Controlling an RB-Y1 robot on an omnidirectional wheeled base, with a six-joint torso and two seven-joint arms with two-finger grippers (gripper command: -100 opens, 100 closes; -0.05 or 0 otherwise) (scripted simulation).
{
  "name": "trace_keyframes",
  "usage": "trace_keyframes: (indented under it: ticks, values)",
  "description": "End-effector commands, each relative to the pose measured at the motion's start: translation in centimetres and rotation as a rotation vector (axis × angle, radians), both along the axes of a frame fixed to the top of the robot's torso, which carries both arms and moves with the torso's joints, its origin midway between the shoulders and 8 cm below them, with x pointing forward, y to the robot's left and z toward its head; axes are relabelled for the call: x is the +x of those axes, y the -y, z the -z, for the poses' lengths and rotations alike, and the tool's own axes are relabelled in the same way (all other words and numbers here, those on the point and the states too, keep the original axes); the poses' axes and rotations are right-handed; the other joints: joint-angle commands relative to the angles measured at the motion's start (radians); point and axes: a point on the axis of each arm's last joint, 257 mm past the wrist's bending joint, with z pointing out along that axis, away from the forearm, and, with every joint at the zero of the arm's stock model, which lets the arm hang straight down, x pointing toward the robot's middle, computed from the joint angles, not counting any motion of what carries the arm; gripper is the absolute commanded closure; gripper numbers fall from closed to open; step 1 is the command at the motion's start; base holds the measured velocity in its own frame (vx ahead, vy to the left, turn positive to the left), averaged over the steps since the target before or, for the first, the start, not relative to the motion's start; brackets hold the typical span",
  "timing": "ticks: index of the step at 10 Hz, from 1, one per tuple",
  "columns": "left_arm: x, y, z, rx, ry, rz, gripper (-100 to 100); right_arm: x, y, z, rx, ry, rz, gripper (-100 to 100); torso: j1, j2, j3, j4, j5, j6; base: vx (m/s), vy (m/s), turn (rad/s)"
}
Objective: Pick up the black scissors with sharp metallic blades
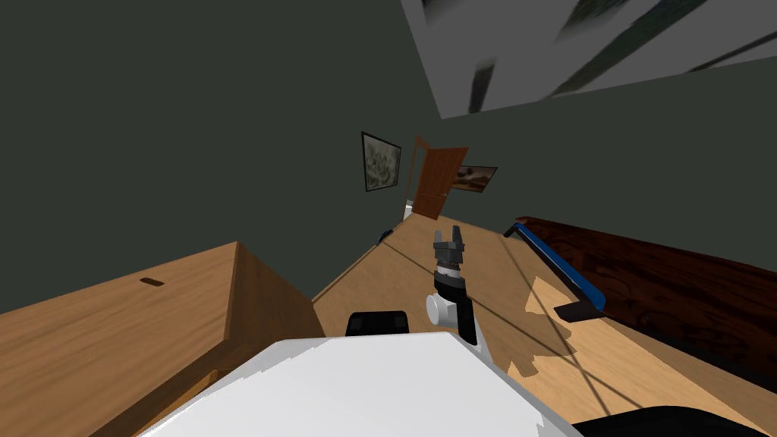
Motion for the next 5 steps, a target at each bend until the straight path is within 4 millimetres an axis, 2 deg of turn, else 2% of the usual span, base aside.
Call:
trace_keyframes:
  ticks: [1,3,4,5]
  values:
    - [-0.51,0.12,1.37,0.002,-0.001,-0.006,-100,0.00,0.00,0.00,0.000,0.000,0.000,0,0.000,0.000,0.000,0.000,0.000,0.000,-0.056,0.042,-0.057]
    - [-0.52,0.04,1.33,0.002,-0.002,-0.002,-100,0.00,0.00,0.00,0.000,0.000,0.000,0,0.001,0.002,0.001,0.001,0.000,-0.001,-0.028,0.022,-0.004]
    - [-0.50,0.06,1.34,0.003,-0.001,-0.004,100,0.00,0.00,0.00,0.000,0.000,0.000,0,0.000,0.001,0.001,0.000,0.000,-0.001,0.000,0.000,0.000]
    - [-0.51,0.06,1.34,0.003,-0.001,-0.004,100,0.00,0.00,0.00,0.000,0.000,0.000,0,-0.001,0.000,0.000,0.000,0.000,-0.001,-0.002,0.001,0.013]
